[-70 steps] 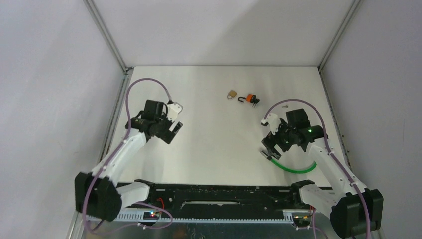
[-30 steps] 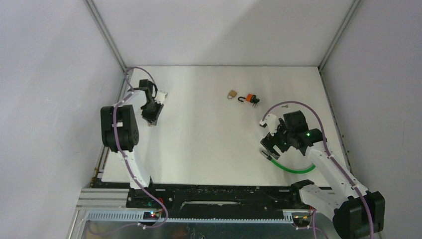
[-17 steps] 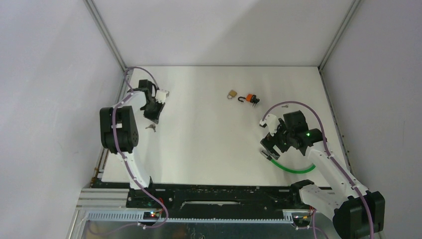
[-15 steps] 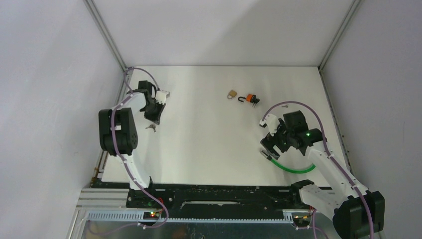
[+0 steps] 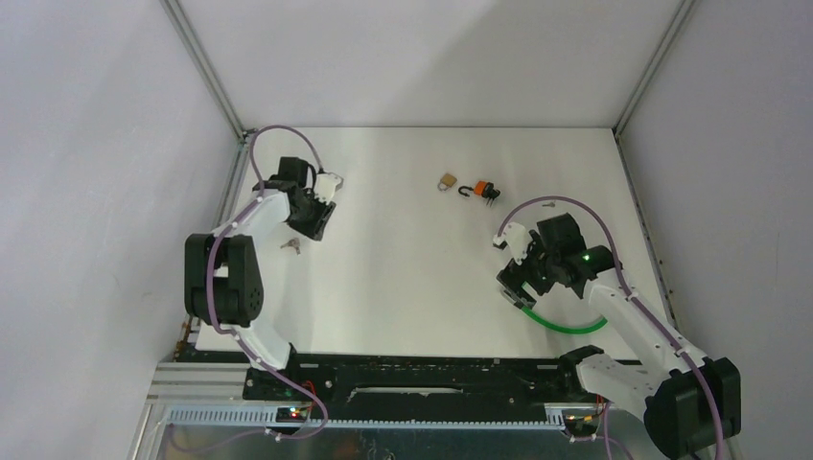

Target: Unlock with the key

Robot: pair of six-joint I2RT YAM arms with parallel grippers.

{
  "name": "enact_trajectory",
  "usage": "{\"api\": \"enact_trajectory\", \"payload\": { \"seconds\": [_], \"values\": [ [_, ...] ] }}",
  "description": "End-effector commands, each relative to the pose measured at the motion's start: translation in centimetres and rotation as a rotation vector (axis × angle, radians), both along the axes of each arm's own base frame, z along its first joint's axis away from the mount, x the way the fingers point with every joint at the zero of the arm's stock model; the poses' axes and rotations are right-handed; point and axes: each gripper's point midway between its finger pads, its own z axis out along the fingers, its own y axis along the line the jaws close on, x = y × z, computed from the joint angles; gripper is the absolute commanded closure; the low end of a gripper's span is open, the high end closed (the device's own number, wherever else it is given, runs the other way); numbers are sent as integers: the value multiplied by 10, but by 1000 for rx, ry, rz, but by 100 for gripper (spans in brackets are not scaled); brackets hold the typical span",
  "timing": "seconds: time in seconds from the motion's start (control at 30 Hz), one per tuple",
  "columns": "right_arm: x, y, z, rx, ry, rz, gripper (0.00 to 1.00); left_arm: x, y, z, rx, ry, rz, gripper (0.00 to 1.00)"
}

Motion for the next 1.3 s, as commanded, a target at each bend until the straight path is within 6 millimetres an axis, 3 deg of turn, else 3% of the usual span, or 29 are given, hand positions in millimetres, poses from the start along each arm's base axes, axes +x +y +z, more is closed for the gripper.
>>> {"api": "enact_trajectory", "payload": {
  "seconds": [0.0, 0.23, 0.47, 0.53, 1.1, 1.27],
  "values": [
    [6, 2, 2, -9, -26, 2, 9, 10, 41, -1, 159, -23, 83, 53],
    [4, 2, 4, -3, -29, 6, 9, 22, 63, -15, 228, 15, 130, 50],
    [2, 2, 5, 7, -26, 9, 9, 29, 66, -22, 239, 35, 133, 54],
    [2, 1, 5, 7, -27, 6, 9, 29, 76, -23, 236, 40, 159, 56],
    [0, -1, 6, 25, -15, 4, 9, 33, 76, -32, 214, 82, 135, 62],
    [0, -1, 6, 28, -13, 4, 9, 31, 76, -35, 204, 97, 136, 69]
  ]
}}
